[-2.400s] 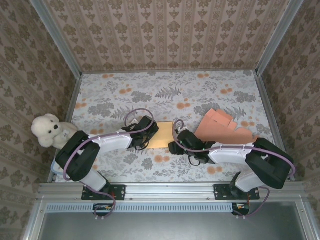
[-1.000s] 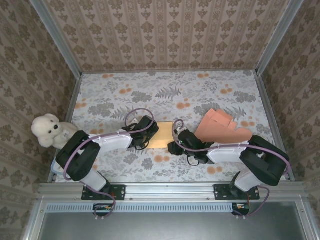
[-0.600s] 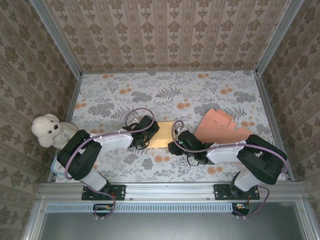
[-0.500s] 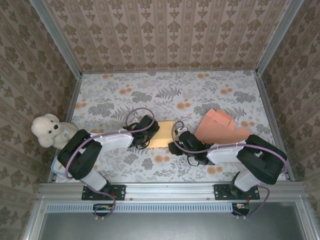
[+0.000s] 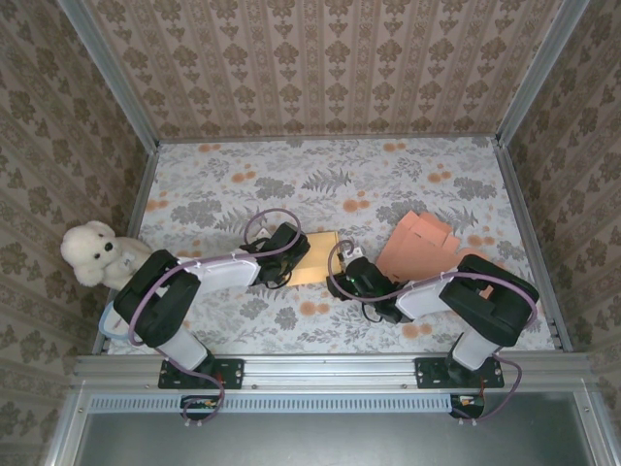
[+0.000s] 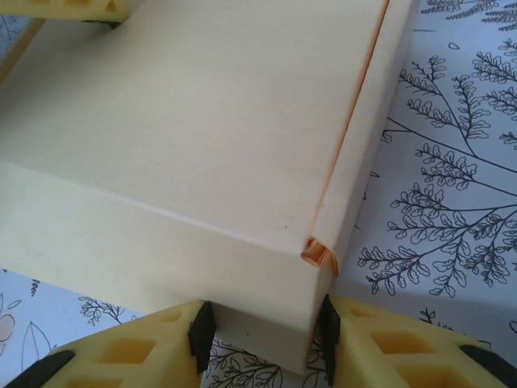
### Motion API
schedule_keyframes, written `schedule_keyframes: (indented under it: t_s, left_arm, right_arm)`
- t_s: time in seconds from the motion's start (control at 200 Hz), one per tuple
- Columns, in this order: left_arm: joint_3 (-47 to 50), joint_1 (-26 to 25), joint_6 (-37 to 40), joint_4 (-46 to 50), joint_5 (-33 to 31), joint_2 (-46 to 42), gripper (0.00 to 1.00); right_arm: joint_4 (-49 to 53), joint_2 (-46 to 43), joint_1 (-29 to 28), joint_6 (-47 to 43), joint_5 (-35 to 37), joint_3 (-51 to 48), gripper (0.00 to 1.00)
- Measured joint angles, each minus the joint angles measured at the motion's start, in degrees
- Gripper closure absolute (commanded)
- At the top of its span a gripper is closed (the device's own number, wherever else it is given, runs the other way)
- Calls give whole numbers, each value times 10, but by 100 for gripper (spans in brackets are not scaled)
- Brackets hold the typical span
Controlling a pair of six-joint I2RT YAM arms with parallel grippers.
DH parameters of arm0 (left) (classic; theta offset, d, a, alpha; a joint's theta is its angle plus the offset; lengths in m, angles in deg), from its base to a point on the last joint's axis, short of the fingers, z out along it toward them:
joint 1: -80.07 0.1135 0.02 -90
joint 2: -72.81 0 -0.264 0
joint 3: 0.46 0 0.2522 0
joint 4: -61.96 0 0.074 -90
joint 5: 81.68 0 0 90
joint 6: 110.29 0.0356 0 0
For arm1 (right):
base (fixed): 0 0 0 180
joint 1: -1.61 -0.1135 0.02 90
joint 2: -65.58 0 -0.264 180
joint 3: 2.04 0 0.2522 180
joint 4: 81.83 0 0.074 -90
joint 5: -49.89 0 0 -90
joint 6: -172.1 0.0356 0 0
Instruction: Fold the paper box
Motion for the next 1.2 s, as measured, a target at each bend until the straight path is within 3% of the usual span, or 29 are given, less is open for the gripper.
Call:
schedule_keyframes:
  t_s: [0.245,0.58,0.86,1.2]
  left_arm:
    - [0,0,0,0,-1,0,15]
    - [0,0,2,-1,-1,1,15]
    - [-3,0,11,0,-1,2,16]
    - [-26,1,46,4,3,19,15]
  right_arm:
    - [-5,-30,0,1,-9,-20,44]
    - [151,-148,3,4,-7,3,37]
    - [164,-91,67,-1,-59,56,38]
    - [150,-35,105,-3,-104,92,42]
